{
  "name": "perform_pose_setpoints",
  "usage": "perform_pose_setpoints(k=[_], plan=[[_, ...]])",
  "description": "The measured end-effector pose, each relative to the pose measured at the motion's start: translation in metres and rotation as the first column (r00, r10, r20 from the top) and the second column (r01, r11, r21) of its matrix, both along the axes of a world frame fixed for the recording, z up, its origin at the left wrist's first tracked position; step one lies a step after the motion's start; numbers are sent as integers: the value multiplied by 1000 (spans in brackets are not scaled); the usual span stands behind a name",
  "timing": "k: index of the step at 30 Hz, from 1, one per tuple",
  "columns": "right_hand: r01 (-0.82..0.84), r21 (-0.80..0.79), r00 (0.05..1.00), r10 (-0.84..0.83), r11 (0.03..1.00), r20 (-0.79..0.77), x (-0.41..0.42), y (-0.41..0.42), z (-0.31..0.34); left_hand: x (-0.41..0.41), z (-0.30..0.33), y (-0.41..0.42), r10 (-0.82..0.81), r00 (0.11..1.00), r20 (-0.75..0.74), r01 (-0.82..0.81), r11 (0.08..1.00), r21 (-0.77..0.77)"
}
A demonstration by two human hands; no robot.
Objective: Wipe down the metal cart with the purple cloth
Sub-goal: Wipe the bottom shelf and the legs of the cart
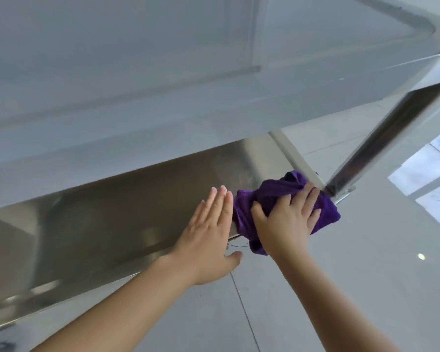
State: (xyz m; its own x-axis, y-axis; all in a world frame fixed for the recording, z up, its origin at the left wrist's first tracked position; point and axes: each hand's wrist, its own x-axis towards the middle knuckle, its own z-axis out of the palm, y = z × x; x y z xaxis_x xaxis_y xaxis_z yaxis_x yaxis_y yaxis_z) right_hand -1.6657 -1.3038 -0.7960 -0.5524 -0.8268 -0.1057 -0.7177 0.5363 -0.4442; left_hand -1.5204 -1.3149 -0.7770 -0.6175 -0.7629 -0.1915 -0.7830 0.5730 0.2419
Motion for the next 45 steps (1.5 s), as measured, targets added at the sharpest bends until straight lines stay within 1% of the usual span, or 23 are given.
perform_pose_setpoints(k=[3, 4, 6, 13, 15, 16, 17, 18, 19, 20, 21, 23, 24, 27, 29, 32, 35, 37, 39, 40, 41, 42, 45], plan=[[-193, 158, 968, 214, 968, -129, -10, -14, 7, 37, -5, 6, -26, 997, 76, 38, 987, -156], [-237, 196, 950, 269, 952, -158, -12, -17, 9, 50, -8, 10, -12, 994, 110, 33, 981, -190], [-306, 251, 911, 359, 918, -202, -14, -20, 11, 73, -20, 13, -12, 993, 116, 43, 963, -266], [-550, 355, 759, 630, 756, -165, -18, -24, 16, 86, -36, 9, -23, 994, 102, 55, 945, -321], [-622, 380, 713, 696, 685, -86, -17, -23, 22, 86, -36, 9, -22, 994, 106, 56, 941, -334], [-665, 382, 700, 714, 642, 19, -21, -25, 31, 87, -36, 10, -22, 994, 109, 57, 941, -334], [-695, 364, 704, 690, 620, 169, -27, -28, 43, 88, -35, 10, -20, 994, 111, 56, 942, -331], [-706, 335, 708, 632, 623, 316, -36, -33, 56, 88, -34, 10, -22, 993, 115, 58, 943, -328], [-713, 332, 700, 600, 617, 388, -45, -37, 66, 88, -34, 10, -27, 993, 116, 64, 943, -327], [-732, 378, 679, 649, 566, 343, -52, -39, 71, 88, -34, 10, -37, 993, 115, 73, 942, -327], [-736, 467, 633, 743, 490, 218, -55, -38, 70, 88, -34, 10, -46, 991, 123, 83, 944, -318], [-703, 583, 494, 869, 408, -12, -55, -34, 53, 88, -34, 10, -49, 987, 151, 91, 953, -290], [-704, 582, 451, 889, 407, -75, -52, -30, 42, 89, -34, 10, -47, 987, 151, 89, 954, -286], [-757, 471, 417, 890, 452, -185, -50, -24, 20, 89, -29, 12, -52, 983, 175, 93, 967, -236], [-779, 440, 387, 895, 446, -222, -48, -26, 19, 90, -30, 12, -67, 981, 185, 111, 964, -242], [-807, 420, 352, 910, 414, -221, -29, -24, 20, 88, -29, 12, -66, 977, 201, 113, 966, -234], [-867, 358, 276, 933, 346, -232, 16, -18, 19, 87, -31, 13, -56, 996, 66, 74, 949, -307], [-889, 317, 257, 933, 331, -251, 56, -14, 16, 89, -28, 15, -25, 999, -48, 8, 947, -320], [-876, 314, 284, 918, 366, -276, 85, -9, 12, 93, -24, 14, -14, 989, -146, -19, 974, -224], [-869, 316, 295, 911, 382, -288, 92, -7, 10, 95, -20, 14, -4, 988, -155, -16, 991, -131], [-866, 313, 302, 907, 389, -293, 95, -7, 10, 97, -17, 14, 0, 990, -143, -9, 998, -61], [-870, 298, 309, 906, 392, -290, 96, -6, 10, 100, -14, 13, -6, 994, -110, 1, 999, -46], [-884, 270, 315, 912, 383, -263, 94, -6, 11, 116, -6, 10, -64, 995, 70, 77, 979, -191]])
